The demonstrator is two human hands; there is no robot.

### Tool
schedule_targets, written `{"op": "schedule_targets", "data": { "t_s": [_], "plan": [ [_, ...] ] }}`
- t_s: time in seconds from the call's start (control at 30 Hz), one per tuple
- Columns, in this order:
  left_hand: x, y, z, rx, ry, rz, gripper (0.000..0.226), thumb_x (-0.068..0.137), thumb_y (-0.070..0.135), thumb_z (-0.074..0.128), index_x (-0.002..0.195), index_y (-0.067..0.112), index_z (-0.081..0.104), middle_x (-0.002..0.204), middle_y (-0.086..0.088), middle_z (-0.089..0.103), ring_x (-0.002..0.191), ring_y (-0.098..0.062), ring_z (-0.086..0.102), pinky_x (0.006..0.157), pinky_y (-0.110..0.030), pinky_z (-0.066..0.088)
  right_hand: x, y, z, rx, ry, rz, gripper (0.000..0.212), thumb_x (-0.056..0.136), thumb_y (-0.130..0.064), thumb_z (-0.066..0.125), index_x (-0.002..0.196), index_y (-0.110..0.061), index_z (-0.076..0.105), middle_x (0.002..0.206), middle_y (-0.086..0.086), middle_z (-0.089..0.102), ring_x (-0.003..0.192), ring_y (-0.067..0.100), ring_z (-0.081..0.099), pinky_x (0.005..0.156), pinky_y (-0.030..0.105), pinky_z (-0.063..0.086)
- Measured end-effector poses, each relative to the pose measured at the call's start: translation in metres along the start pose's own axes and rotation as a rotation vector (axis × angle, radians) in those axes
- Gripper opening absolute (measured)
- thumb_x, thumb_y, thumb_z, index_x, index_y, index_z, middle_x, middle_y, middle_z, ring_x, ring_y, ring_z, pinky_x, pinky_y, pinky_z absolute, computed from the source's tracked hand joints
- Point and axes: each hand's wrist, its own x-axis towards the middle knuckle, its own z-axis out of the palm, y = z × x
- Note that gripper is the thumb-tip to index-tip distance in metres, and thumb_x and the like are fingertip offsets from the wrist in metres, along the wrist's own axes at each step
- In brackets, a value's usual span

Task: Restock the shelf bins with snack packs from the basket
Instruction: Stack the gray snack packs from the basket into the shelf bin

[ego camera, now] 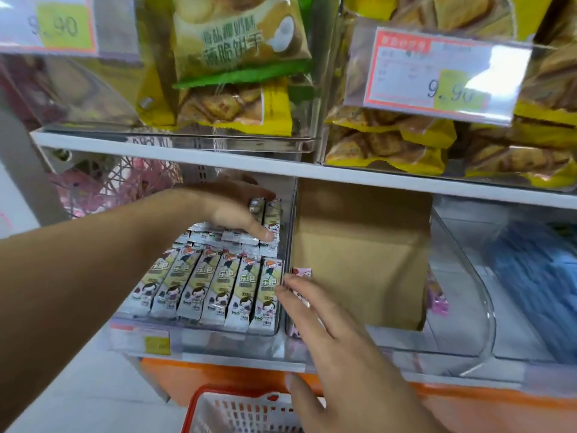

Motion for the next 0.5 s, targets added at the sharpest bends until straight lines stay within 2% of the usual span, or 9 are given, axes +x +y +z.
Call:
{"op": "schedule_targets", "data": {
  "t_s": [0.1, 0.23, 0.4, 0.5],
  "plan": [
    [-0.001, -0.002, 0.001, -0.016, -0.013, -0.011, 0.106, 0.067, 0.078, 0.077, 0.156, 0.056, 0.023, 0.167, 0.007, 0.026, 0.153, -0.026, 0.027, 0.123, -0.045, 0.029, -0.001, -0.003, -0.002, 0.012, -0.003, 0.006, 0.090, 0.097, -0.041, 0.060, 0.156, -0.054, -0.006, 0.156, -0.044, -0.026, 0.151, -0.013, -0.007, 0.125, 0.020, 0.013],
    [-0.007, 0.002, 0.000, -0.006, 0.003, -0.015, 0.103, 0.075, 0.070, 0.077, 0.158, 0.054, 0.019, 0.169, 0.006, 0.018, 0.152, -0.027, 0.026, 0.120, -0.043, 0.030, -0.002, -0.007, -0.004, 0.018, -0.006, 0.030, 0.092, 0.097, -0.044, 0.060, 0.155, -0.057, -0.009, 0.156, -0.043, -0.026, 0.152, -0.013, -0.002, 0.125, 0.020, 0.021],
    [-0.015, -0.001, 0.006, -0.019, 0.024, -0.033, 0.105, 0.075, 0.074, 0.074, 0.159, 0.052, 0.015, 0.171, 0.008, 0.009, 0.157, -0.027, 0.012, 0.126, -0.053, 0.019, -0.004, -0.009, -0.007, 0.028, -0.027, 0.034, 0.093, 0.097, -0.044, 0.060, 0.158, -0.056, -0.009, 0.157, -0.044, -0.025, 0.152, -0.013, -0.008, 0.126, 0.023, 0.018],
    [-0.031, 0.001, 0.009, -0.094, 0.074, -0.020, 0.096, 0.080, 0.072, 0.071, 0.159, 0.050, 0.022, 0.170, 0.009, 0.009, 0.156, -0.024, 0.014, 0.127, -0.043, 0.017, -0.008, -0.011, -0.012, 0.044, -0.032, 0.044, 0.093, 0.099, -0.043, 0.061, 0.159, -0.056, -0.009, 0.157, -0.045, -0.025, 0.150, -0.015, -0.015, 0.127, 0.026, 0.017]
  ]
}}
